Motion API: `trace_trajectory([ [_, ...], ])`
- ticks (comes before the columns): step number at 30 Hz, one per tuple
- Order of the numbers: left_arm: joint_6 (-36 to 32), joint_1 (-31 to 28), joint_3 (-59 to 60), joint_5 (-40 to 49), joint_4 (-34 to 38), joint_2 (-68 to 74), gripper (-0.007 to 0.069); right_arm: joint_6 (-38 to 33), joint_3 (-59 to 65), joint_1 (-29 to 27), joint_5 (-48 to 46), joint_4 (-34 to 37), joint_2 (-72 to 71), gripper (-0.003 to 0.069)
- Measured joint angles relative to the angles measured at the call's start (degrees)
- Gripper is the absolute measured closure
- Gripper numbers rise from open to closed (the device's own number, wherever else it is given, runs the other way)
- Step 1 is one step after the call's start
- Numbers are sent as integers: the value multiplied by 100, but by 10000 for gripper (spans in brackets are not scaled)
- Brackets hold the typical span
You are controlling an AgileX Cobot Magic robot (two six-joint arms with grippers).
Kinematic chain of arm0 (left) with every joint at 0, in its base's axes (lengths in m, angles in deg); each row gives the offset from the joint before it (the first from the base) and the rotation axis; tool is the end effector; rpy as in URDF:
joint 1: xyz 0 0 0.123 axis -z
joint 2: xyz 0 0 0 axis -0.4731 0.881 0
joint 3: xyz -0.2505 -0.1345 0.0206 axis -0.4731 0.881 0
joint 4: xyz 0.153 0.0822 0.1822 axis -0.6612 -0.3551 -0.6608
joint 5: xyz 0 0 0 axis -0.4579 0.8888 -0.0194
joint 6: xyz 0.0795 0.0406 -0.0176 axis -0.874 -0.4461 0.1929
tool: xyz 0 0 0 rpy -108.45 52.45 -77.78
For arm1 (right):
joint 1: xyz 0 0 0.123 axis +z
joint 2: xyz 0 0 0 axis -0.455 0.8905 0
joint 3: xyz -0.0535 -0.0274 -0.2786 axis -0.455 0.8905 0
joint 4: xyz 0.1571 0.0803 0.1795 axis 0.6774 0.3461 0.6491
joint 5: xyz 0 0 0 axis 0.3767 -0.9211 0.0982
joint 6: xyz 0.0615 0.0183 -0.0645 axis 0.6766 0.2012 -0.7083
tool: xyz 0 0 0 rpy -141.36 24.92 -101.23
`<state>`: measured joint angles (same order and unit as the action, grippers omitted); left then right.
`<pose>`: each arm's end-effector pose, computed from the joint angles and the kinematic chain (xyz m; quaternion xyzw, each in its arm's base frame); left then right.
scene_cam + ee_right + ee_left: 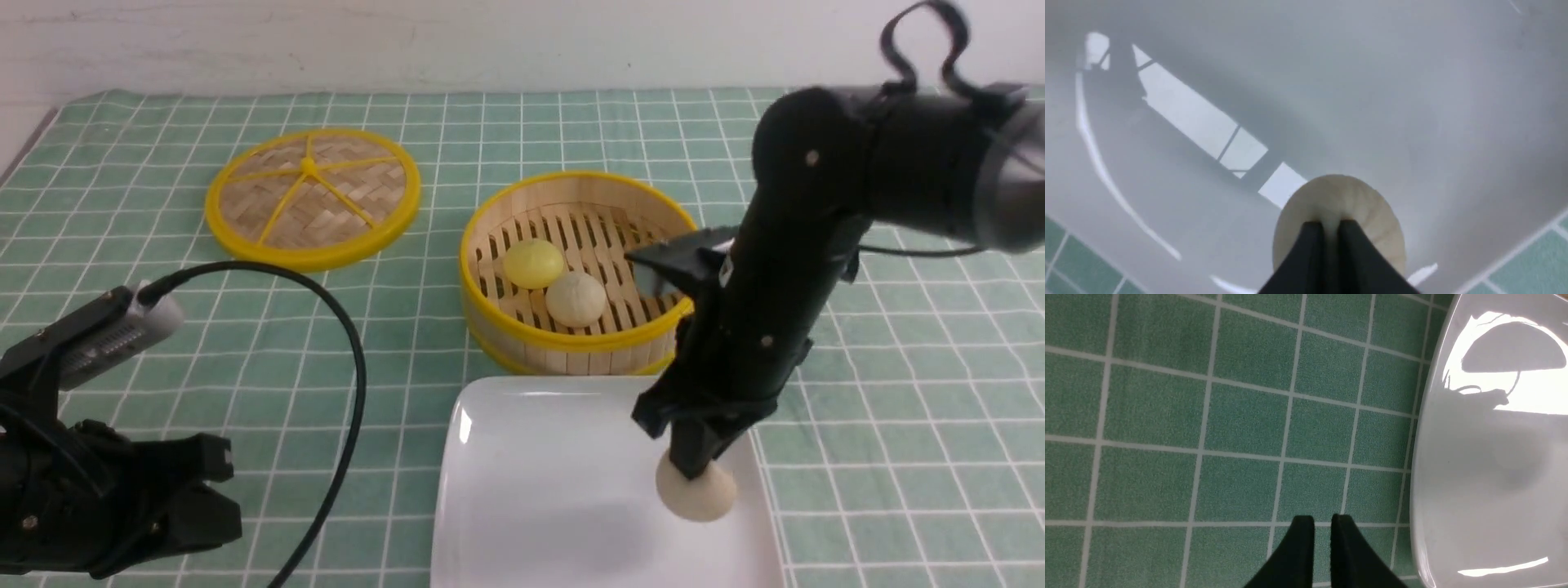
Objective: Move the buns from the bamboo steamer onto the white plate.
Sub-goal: 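Move the steamed bun from the bamboo steamer onto the white plate with the right gripper, then reach into the bamboo steamer and grasp a bun with the left gripper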
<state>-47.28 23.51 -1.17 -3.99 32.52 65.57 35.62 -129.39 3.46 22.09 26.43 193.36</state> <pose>0.1764 -0.0236 0.2369 -0.0933 0.9522 -0.2218 0.1883 0.3028 0.2095 0.2136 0.2744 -0.9496 -0.1515 0.0059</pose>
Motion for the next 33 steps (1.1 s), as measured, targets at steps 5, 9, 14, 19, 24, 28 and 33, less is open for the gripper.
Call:
trace_trajectory([
  [5,0,0,0,-5,0,0,526,-38,4,0,24,57,445,392],
  [9,0,0,0,-5,0,0,519,-117,-203,0,-428,61,486,255],
  [14,0,0,0,-5,0,0,513,-84,-398,0,-469,-417,271,193],
  [19,-5,0,0,-5,0,0,505,96,-406,0,-514,-1072,-382,242],
  [24,-5,0,0,-7,0,0,498,365,-400,0,-590,-1398,-1399,391],
  [28,-134,0,0,-59,0,0,496,322,-30,0,-627,-1533,-2504,564],
  [33,-152,0,0,-176,-2,0,491,245,719,0,-681,-1773,-3661,671],
])
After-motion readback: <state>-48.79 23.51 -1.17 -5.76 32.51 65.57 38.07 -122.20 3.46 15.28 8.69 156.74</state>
